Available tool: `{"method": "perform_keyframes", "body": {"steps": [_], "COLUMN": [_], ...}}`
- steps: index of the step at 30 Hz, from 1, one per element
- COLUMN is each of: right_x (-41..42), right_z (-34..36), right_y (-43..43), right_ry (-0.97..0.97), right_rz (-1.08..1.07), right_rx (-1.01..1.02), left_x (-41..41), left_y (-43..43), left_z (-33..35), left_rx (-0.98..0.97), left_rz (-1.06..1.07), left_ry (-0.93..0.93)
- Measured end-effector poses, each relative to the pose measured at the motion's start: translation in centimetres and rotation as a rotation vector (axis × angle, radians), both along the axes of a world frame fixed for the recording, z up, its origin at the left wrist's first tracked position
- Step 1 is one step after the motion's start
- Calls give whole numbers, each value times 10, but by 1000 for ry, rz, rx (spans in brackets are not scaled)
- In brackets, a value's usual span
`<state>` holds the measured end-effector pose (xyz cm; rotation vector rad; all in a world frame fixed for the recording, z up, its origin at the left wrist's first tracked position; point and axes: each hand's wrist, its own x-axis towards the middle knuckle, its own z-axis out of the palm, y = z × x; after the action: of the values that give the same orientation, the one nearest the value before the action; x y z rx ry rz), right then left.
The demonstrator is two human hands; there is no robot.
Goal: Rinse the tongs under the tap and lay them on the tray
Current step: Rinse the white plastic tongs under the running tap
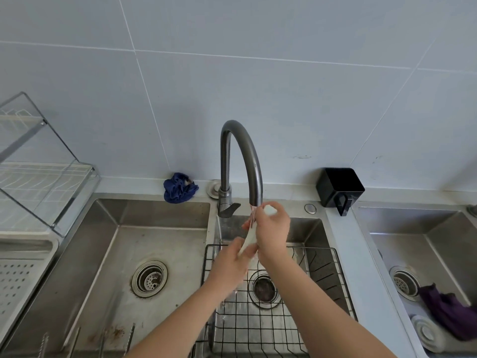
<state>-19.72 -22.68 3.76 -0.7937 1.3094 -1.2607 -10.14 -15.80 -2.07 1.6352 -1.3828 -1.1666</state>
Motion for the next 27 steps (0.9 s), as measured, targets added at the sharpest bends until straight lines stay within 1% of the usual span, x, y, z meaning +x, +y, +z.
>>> {"method": "perform_keyframes", "body": {"steps": [1, 2, 3, 4, 5, 7, 8, 9, 10, 12, 13, 14, 15, 16, 18, 19, 20, 21, 22, 23, 24, 25, 26, 27], "right_x": [4, 7, 9, 8, 6, -4, -11, -17, -21, -19, -15, -10, -4, 1, 9, 13, 16, 18, 17, 14, 7, 0, -8, -13], "right_z": [-1, -3, -5, -6, -7, -7, -6, -4, -3, 0, 1, 2, 2, 2, -2, -2, -4, -5, -9, -12, -14, -15, -15, -15], "right_y": [-1, -2, -2, -2, 0, -1, -2, -4, -7, -10, -9, -8, -5, -3, -1, 0, 0, 1, 2, 3, 2, 1, -2, -5], "right_ry": [28, 45, 42, 8, -65, -315, -429, -472, -431, -296, -270, -270, -284, -297, -311, -319, -317, -310, -322, -377, -467, -552, -608, -625], "right_rz": [-71, -108, -111, -59, 41, 309, 424, 502, 541, 518, 469, 400, 315, 213, 9, -65, -98, -72, 25, 183, 362, 522, 633, 686], "right_rx": [-21, -31, -36, -37, -31, 50, 99, 129, 133, 108, 88, 69, 63, 73, 108, 108, 102, 97, 85, 77, 88, 107, 106, 93], "left_x": [0, 0, -1, -3, -6, -7, -2, 5, 12, 23, 25, 26, 25, 24, 23, 21, 17, 12, 8, 6, 7, 11, 16, 21], "left_y": [4, 7, 9, 7, 2, -8, -12, -13, -13, -12, -13, -14, -13, -12, -4, 1, 5, 5, 3, 1, -1, 0, 1, 4], "left_z": [-4, -6, -6, -4, -1, 10, 14, 16, 17, 17, 17, 17, 17, 18, 7, 1, -2, -2, -2, 0, 5, 8, 10, 12], "left_rx": [-106, -184, -223, -199, -146, 27, 119, 203, 274, 340, 325, 273, 193, 103, -114, -218, -283, -283, -231, -146, -9, 135, 268, 375], "left_rz": [18, 42, 79, 105, 124, 123, 76, 2, -79, -172, -177, -151, -101, -31, 98, 137, 157, 174, 188, 209, 207, 166, 84, -5], "left_ry": [-270, -460, -533, -500, -327, 195, 383, 495, 566, 625, 602, 513, 352, 124, -457, -664, -723, -686, -496, -150, 235, 514, 629, 662]}}
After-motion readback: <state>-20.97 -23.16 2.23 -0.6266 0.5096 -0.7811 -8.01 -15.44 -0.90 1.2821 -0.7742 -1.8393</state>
